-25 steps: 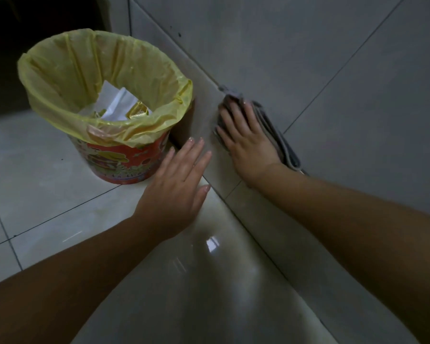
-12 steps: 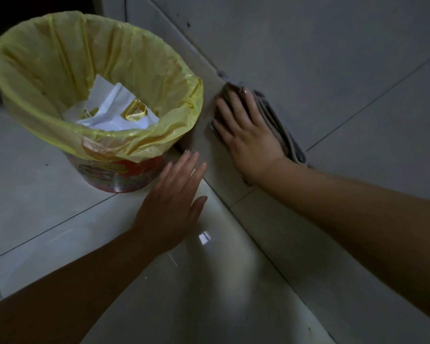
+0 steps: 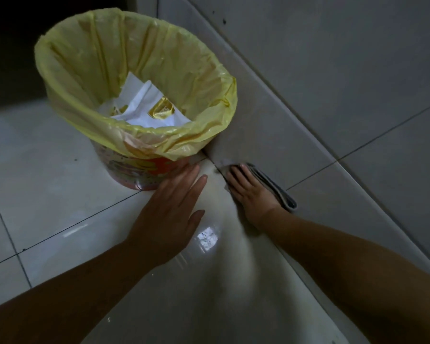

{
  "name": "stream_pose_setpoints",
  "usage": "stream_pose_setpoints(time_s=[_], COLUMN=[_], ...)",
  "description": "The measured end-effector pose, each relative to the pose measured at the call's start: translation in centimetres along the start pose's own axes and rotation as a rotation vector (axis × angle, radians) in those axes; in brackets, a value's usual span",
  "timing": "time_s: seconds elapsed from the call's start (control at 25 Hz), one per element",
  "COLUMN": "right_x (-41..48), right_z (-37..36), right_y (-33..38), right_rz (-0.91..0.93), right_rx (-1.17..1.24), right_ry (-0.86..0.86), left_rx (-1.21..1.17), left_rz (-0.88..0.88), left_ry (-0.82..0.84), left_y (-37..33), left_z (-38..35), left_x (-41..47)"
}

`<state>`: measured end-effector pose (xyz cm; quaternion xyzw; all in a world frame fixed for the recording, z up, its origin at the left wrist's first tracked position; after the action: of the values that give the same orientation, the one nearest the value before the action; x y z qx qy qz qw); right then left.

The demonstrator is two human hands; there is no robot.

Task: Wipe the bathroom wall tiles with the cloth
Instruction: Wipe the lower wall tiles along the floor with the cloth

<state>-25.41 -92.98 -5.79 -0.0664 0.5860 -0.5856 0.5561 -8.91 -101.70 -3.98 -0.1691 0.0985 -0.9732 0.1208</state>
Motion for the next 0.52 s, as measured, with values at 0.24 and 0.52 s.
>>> stream_pose_setpoints(time_s=[0.24, 0.52], right_x=[-5.6, -3.0], right_z=[0.3, 1.2], right_y=[-4.1, -4.0], right_rz=[-0.130, -0.148], right_rx=[0.059, 0.137], right_ry=[-0.184, -0.092], left_rx=[-0.099, -0.128], left_rz=[-0.036, -0.023], left_ry=[-0.011, -0.059], left_y=[-1.8, -3.9], left_z=[-0.5, -0.5], left_x=[2.3, 3.9])
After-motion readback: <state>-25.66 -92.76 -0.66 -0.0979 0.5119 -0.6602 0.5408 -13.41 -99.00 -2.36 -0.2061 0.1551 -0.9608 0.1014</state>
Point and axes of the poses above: each hand's wrist, its own x-axis towards the middle knuckle, its own z-axis out of the back of the hand, y = z × x, the point moved 5 cm from there along x, towards the middle knuckle, and after that the axes turned 8 degrees about y, right-handed, at the moved point
